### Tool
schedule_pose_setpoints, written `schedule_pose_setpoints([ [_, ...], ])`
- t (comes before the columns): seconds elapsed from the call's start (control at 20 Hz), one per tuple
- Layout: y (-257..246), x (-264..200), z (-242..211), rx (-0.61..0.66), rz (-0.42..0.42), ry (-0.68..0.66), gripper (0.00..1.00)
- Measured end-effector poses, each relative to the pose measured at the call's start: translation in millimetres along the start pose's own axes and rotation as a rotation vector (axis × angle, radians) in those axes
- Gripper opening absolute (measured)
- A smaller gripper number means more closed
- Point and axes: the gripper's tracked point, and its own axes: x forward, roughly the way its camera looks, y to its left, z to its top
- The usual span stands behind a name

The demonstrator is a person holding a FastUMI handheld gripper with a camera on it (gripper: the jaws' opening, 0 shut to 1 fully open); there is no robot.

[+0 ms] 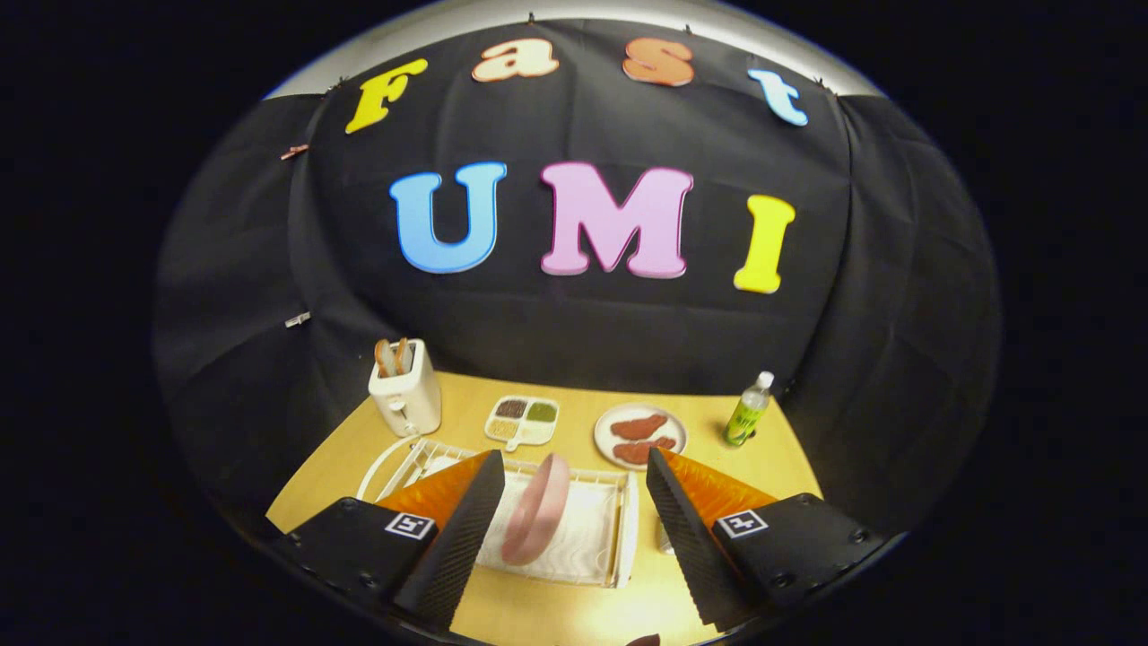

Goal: Take the plate from the dish rack, then take the spoon from the basket and place it into the plate.

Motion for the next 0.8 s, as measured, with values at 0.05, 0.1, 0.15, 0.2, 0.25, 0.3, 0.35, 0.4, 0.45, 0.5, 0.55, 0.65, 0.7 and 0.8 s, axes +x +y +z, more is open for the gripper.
schedule_pose_setpoints([
  [0.05, 3.0, 16.0, -11.8, 0.011, -0.003, 0.065, 0.98],
  [0.1, 4.5, 29.1, -22.8, 0.019, -0.01, 0.12, 0.98],
  [0.15, 7.1, 43.4, -34.0, 0.031, -0.019, 0.183, 0.98],
  [0.2, 9.1, 56.8, -43.7, 0.046, -0.025, 0.226, 0.97],
  [0.25, 9.7, 68.5, -53.7, 0.057, -0.039, 0.268, 0.95],
  [0.3, 6.6, 79.3, -64.3, 0.068, -0.061, 0.312, 0.93],
  [0.35, 7.7, 89.4, -75.0, 0.085, -0.081, 0.347, 0.88],
  [0.4, 7.2, 99.8, -84.3, 0.1, -0.102, 0.38, 0.85],
  [0.45, 7.8, 108.1, -93.8, 0.115, -0.115, 0.413, 0.8],
  [0.5, 8.1, 114.9, -102.1, 0.13, -0.132, 0.442, 0.76],
  [0.55, 5.9, 120.3, -108.9, 0.14, -0.152, 0.474, 0.72],
  [0.65, 7.9, 128.3, -123.2, 0.162, -0.18, 0.535, 0.65],
  [0.7, 9.3, 130.7, -130.3, 0.172, -0.188, 0.564, 0.6],
  [0.8, 10.4, 133.2, -139.4, 0.181, -0.193, 0.597, 0.51],
])
